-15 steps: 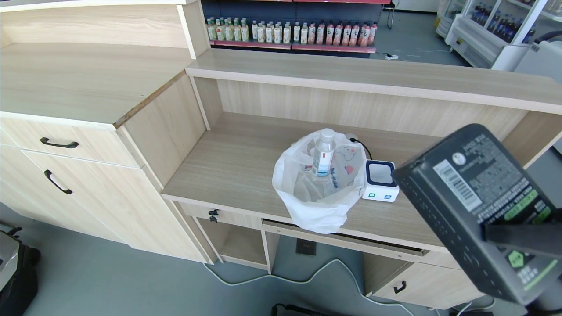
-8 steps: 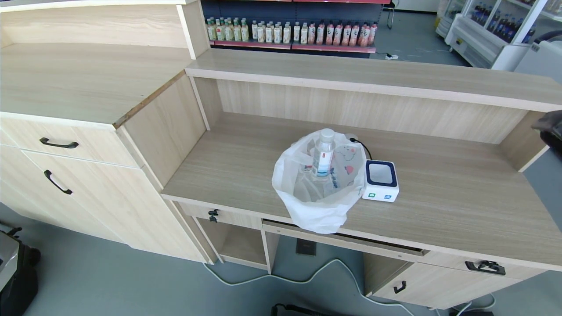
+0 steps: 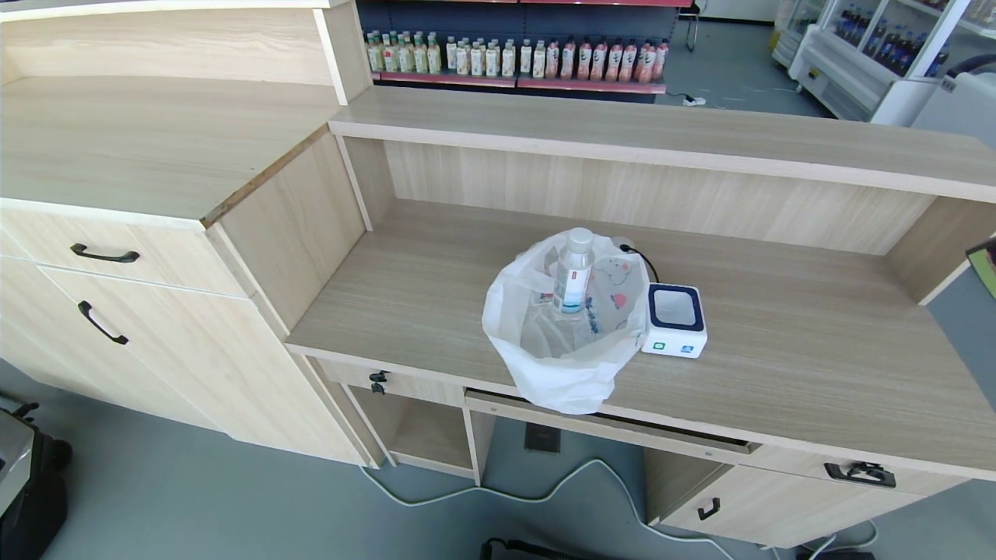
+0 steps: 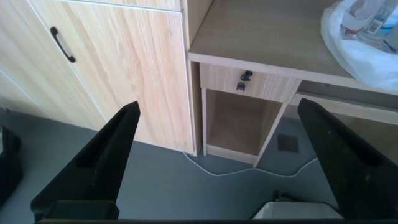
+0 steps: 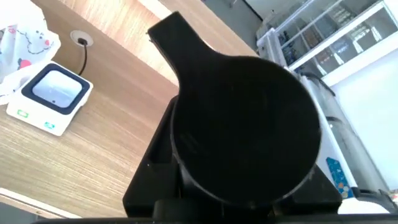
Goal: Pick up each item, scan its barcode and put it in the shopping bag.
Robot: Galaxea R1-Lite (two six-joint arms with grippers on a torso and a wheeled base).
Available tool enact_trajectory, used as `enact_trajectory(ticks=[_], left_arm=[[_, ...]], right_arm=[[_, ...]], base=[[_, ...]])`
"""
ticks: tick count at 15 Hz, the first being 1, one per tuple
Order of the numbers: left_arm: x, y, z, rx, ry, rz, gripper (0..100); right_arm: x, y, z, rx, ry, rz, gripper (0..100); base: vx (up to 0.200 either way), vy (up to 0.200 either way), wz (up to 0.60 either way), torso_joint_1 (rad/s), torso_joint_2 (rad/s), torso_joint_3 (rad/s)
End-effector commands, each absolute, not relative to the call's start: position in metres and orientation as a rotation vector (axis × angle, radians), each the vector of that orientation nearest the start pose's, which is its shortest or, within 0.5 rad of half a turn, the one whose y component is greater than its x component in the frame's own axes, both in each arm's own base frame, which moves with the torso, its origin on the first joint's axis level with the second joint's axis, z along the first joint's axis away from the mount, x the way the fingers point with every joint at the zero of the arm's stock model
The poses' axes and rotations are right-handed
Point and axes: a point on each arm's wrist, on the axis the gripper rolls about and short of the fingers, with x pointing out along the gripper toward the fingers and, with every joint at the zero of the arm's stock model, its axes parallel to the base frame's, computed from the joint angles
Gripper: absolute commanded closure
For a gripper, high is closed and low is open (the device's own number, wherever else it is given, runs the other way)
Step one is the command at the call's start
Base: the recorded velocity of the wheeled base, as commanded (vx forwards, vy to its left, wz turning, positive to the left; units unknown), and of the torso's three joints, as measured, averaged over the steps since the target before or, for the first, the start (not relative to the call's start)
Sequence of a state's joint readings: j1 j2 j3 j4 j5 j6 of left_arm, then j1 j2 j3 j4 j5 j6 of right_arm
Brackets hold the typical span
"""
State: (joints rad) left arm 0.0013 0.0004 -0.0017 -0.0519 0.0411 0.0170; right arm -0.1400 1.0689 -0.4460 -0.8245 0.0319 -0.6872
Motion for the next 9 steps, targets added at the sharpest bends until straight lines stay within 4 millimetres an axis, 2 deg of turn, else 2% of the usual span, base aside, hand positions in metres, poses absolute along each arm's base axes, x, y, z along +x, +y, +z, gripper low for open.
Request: enact_trajectory(ticks=[1, 4, 5, 7, 9], left_arm=[[-0.023, 0.001, 0.081, 0.016, -0.053, 0.043, 0], [-0.023, 0.001, 0.081, 0.016, -0.053, 0.043, 0], [-0.023, 0.001, 0.081, 0.016, -0.053, 0.043, 0], [-0.023, 0.001, 0.081, 0.016, -0.053, 0.043, 0], [-0.023, 0.001, 0.081, 0.016, -0.053, 0.043, 0]], right_arm=[[0.154, -0.021, 0.236, -0.663, -0.104, -0.154, 100], [0.2, -0.021, 0.223, -0.336, 0.02, -0.018, 100], [0.215, -0.021, 0.215, -0.253, 0.088, 0.068, 100], [0.242, -0.021, 0.208, 0.044, 0.174, 0.229, 100], [0.263, -0.016, 0.205, 0.239, 0.221, 0.251, 100]], base=[[0.0, 0.0, 0.6, 0.002, 0.0, 0.007], [0.0, 0.0, 0.6, -0.001, 0.0, 0.001], [0.0, 0.0, 0.0, 0.0, 0.0, 0.0], [0.0, 0.0, 0.0, 0.0, 0.0, 0.0], [0.0, 0.0, 0.0, 0.0, 0.0, 0.0]])
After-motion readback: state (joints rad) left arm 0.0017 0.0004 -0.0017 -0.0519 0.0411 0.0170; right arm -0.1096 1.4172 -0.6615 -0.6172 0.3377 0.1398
